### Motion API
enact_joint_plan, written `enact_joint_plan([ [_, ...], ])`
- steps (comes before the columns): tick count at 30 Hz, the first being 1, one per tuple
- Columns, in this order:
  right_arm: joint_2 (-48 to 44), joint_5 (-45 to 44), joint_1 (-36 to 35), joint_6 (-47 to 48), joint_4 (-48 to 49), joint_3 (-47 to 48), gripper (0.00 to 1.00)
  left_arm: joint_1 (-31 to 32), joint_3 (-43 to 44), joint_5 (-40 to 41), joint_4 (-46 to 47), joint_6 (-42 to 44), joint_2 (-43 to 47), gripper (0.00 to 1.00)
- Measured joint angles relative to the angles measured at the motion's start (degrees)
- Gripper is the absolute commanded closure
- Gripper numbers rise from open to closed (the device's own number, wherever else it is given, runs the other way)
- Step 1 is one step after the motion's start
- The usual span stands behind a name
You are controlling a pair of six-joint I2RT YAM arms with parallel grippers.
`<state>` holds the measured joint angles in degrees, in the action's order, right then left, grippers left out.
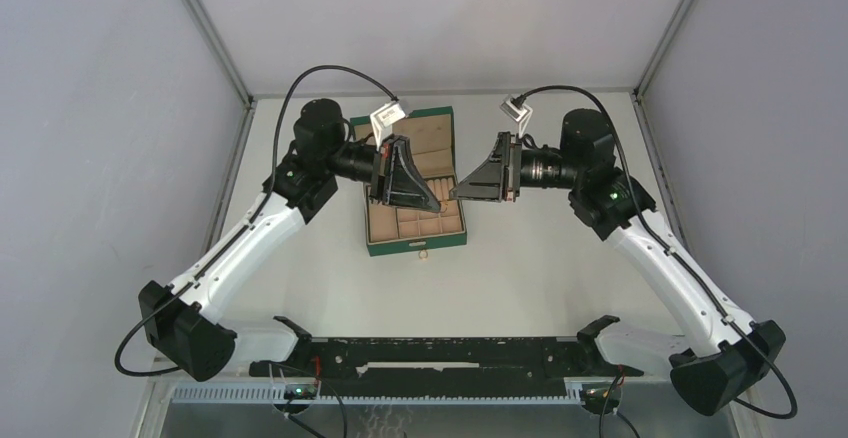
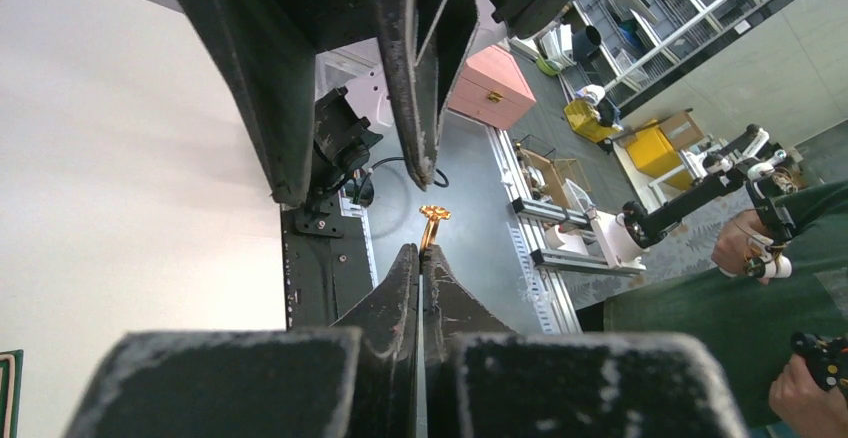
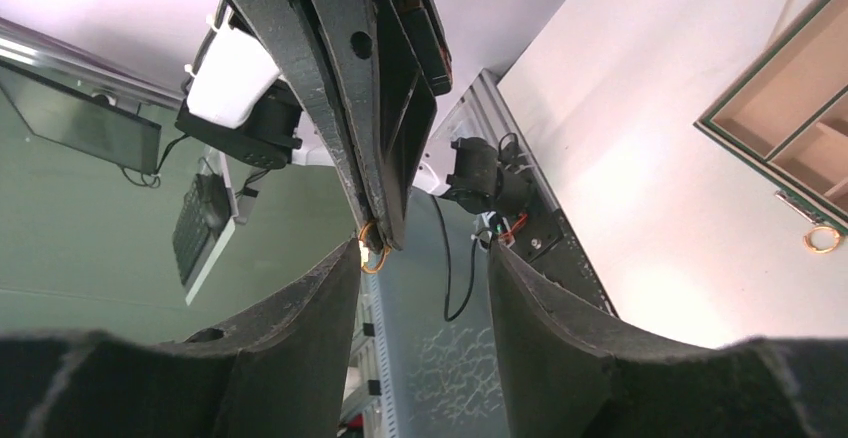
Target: Organize the mixed jewelry
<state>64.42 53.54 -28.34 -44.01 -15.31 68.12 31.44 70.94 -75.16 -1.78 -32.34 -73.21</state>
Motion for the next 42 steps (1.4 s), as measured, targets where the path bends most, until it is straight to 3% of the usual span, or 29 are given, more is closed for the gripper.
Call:
enact_joint_plan([
  [15, -0.28, -1.95, -2.91, 5.25, -6.05, 4.07, 0.43, 0.0, 0.0, 1.49, 0.0, -1.6, -1.66, 1.0],
  [35, 2.36, -3.23, -3.32, 8.0, -9.4, 5.9, 0.76, 0.0, 0.0, 1.44, 0.0, -2.25, -3.54, 1.0],
  [42, 2.58, -3.54, -3.3, 8.68, -10.14, 6.14, 0.99, 0.0, 0.0, 1.36, 0.0, -2.25, -4.02, 1.0],
])
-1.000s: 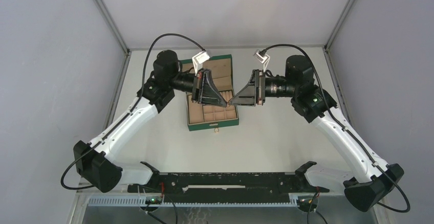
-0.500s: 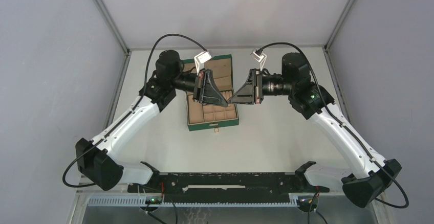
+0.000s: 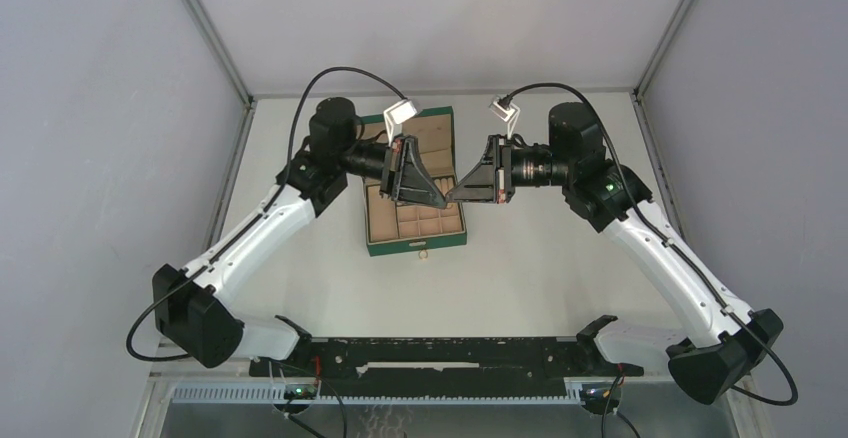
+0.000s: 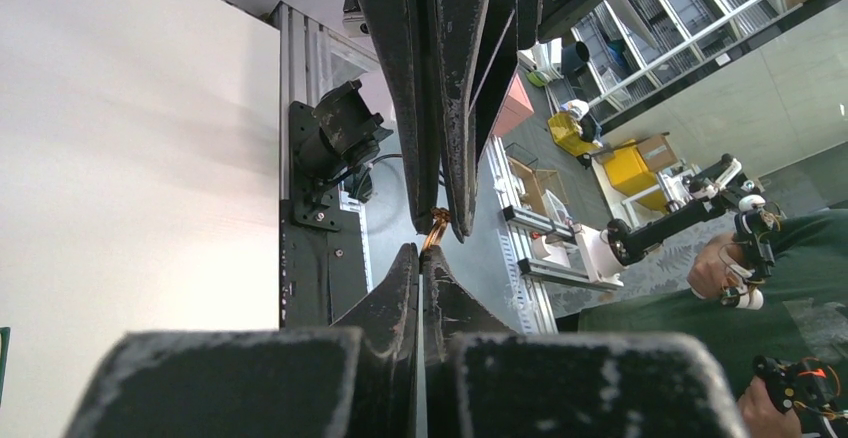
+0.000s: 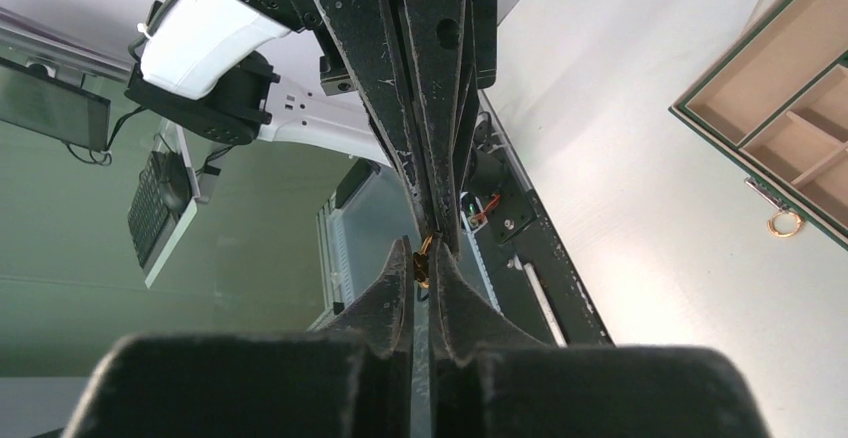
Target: Organize the mixed jewelry
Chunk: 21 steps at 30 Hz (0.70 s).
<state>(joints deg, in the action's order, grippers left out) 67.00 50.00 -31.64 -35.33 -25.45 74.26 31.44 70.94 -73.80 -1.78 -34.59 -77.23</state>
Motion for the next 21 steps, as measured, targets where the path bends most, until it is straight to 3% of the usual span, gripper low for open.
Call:
enact_joint_plan([
  [3, 0.0, -0.09, 0.0, 0.37, -0.5, 0.07, 1.0, 0.0, 0.02, -0.15, 0.0, 0.02, -0.15, 0.97],
  [7, 0.0, -0.5, 0.11, 0.63, -1.09, 0.28, 1.0, 0.0, 0.92, -0.68, -0.04, -0.02, -1.16, 0.7],
  [11, 0.0, -1.07, 0.35, 0.96, -1.81, 0.39, 1.0, -0.24, 1.38, -0.96, -0.22, 0.09, -1.55, 0.56],
  [13, 0.0, -1.66, 0.52, 1.33, -2.19, 0.48, 1.0, -0.81, 1.4, -1.09, -0.15, 0.04, -1.53, 0.41],
  [21, 1.42, -5.35, 1.18, 2.03, -3.5, 0.48, 1.0, -6.62, 1.68, -0.44, -6.8, 4.48, 0.37, 0.35],
])
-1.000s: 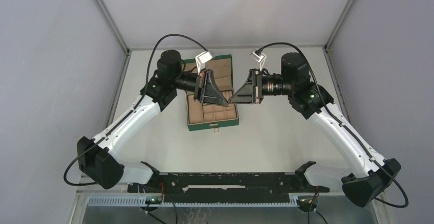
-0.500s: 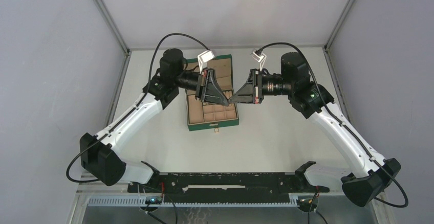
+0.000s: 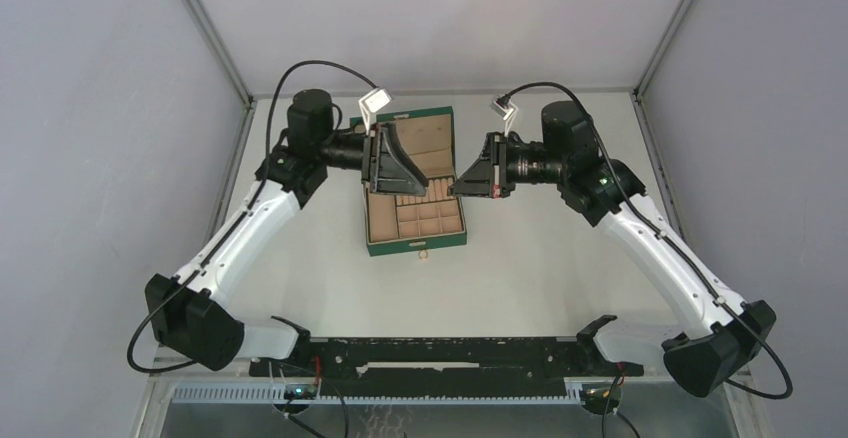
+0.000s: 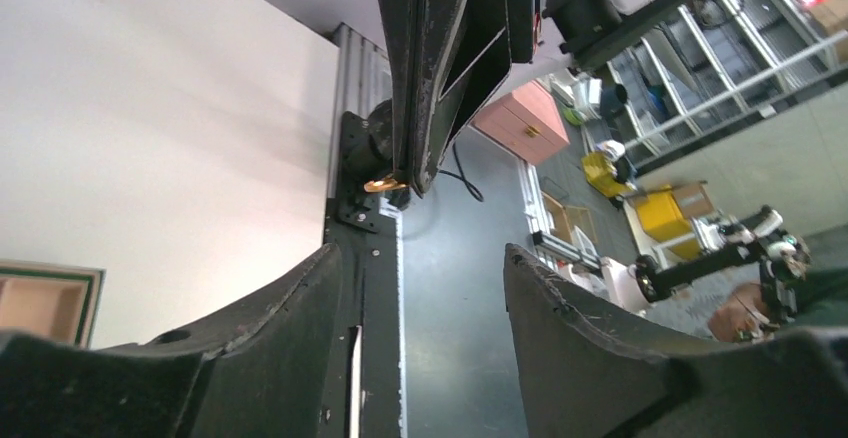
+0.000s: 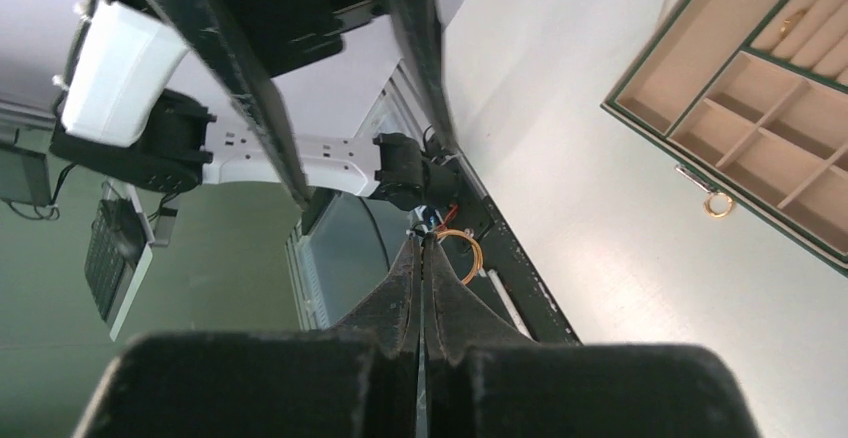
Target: Organize the mixed jewelry
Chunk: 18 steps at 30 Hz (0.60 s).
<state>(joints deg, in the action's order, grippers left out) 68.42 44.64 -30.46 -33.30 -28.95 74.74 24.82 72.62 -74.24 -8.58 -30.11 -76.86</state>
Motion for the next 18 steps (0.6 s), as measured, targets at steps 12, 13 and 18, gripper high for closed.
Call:
enact_joint_plan([
  [12, 9.84, -3.5, 1.46, -5.75, 7.58, -0.76, 1.0, -9.25, -2.82, 9.75, -7.56, 2.67, 5.18, 0.35],
  [13, 10.88, -3.65, 1.64, -6.82, 9.6, -1.33, 1.0, -9.88, -3.17, 10.6, -7.8, 2.64, 5.44, 0.35],
  [18, 18.75, -4.59, 2.29, -12.26, 19.96, -4.44, 1.0, -11.21, -4.98, 16.28, -9.01, 2.23, 6.8, 0.36],
])
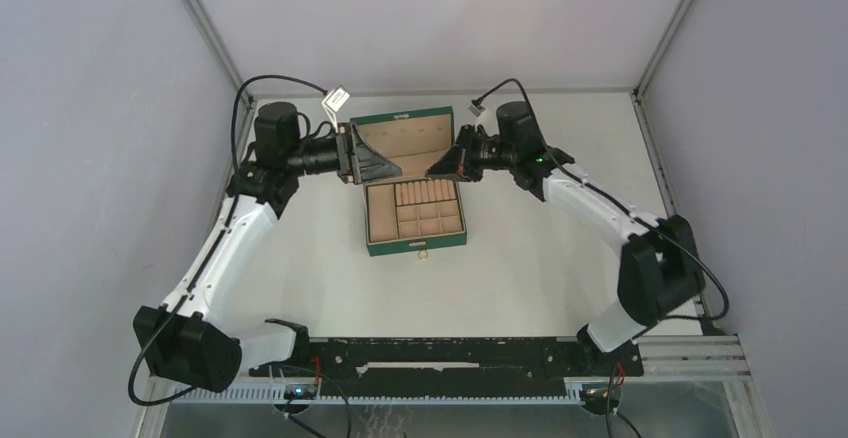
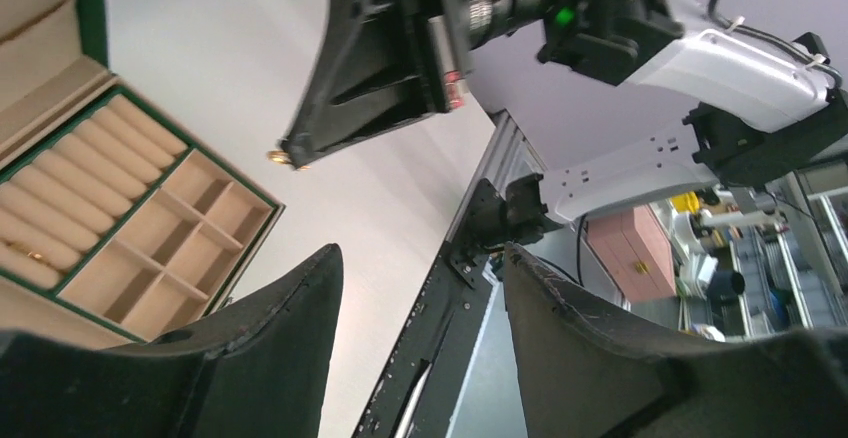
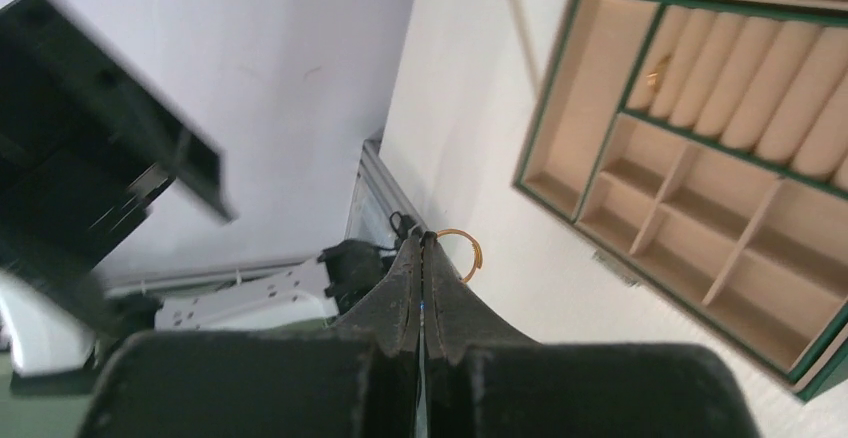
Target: Organize the mixed jewelry
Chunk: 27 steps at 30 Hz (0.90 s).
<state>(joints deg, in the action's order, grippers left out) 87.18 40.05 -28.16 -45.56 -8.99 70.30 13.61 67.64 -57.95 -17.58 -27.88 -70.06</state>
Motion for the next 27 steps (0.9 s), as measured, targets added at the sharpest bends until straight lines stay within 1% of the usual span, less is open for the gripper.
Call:
enact_joint_plan([
  [3, 6.19, -0.81, 0.35, -2.43, 5.51, -1.51, 1.0, -0.09, -1.14, 3.17, -0.44, -0.28, 1.33, 0.36],
  [8, 13.33, -2.43, 1.49, -4.31, 10.01, -2.54, 1.0, -0.2, -2.27, 7.8, -1.97, -0.35, 4.66, 0.36],
  [16, 19.54, -4.0, 5.07, -4.72, 14.34, -2.54, 1.0, -0.26, -2.27, 11.91, -3.23, -0.02, 7.85, 0.36],
  [27, 24.39, -3.28, 7.37, -4.9, 15.56, -2.54, 1.0, -0.28, -2.27, 13.42, -3.63, -0.02, 7.96, 0.35],
])
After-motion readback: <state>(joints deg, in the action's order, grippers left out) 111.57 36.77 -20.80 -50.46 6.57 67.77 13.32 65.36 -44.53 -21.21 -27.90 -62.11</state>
